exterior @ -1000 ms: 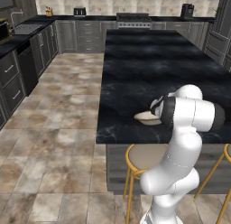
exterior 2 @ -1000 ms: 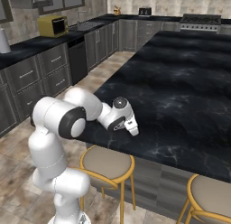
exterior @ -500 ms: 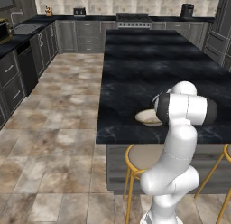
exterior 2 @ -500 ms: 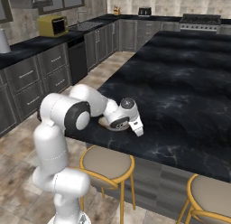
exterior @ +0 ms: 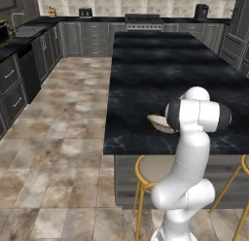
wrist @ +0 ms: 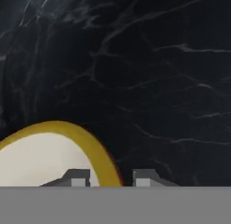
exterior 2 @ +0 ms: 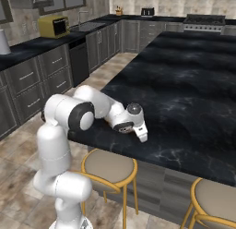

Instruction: Pick up the bowls from the cabinet and place each bowl in front of a stool on the dining counter.

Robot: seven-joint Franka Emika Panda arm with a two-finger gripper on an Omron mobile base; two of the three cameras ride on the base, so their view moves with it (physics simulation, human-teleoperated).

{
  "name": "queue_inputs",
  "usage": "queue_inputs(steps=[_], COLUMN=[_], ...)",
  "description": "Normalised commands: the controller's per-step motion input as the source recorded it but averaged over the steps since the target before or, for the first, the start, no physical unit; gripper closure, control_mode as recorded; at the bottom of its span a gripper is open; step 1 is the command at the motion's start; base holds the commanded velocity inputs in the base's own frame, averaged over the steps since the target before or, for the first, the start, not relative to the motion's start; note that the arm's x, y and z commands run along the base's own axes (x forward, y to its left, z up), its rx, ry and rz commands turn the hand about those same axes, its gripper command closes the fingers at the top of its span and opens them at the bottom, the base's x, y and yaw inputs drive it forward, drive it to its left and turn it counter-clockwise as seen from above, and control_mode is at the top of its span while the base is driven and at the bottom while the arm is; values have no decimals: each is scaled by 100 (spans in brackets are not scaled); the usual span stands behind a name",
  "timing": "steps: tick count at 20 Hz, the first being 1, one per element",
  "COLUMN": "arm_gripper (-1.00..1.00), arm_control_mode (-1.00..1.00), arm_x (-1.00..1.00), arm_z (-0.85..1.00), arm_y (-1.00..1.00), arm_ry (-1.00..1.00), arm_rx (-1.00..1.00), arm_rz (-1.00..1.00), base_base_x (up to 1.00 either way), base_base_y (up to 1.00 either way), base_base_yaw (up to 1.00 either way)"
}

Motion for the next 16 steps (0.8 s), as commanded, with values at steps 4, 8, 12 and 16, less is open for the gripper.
queue_inputs(steps=[4, 8, 12, 16], arm_gripper=[-100, -100, -100, -100], arm_control_mode=[-100, -100, -100, -100], arm_x=[-31, -33, -45, -65], arm_z=[26, 93, 100, 100], arm_y=[13, -28, -31, 5], arm_ry=[1, 0, 0, 0], arm_rx=[0, 0, 0, -3], arm_rz=[0, 0, 0, 5], base_base_x=[0, 0, 0, 0], base_base_y=[0, 0, 0, 0], base_base_yaw=[0, 0, 0, 0])
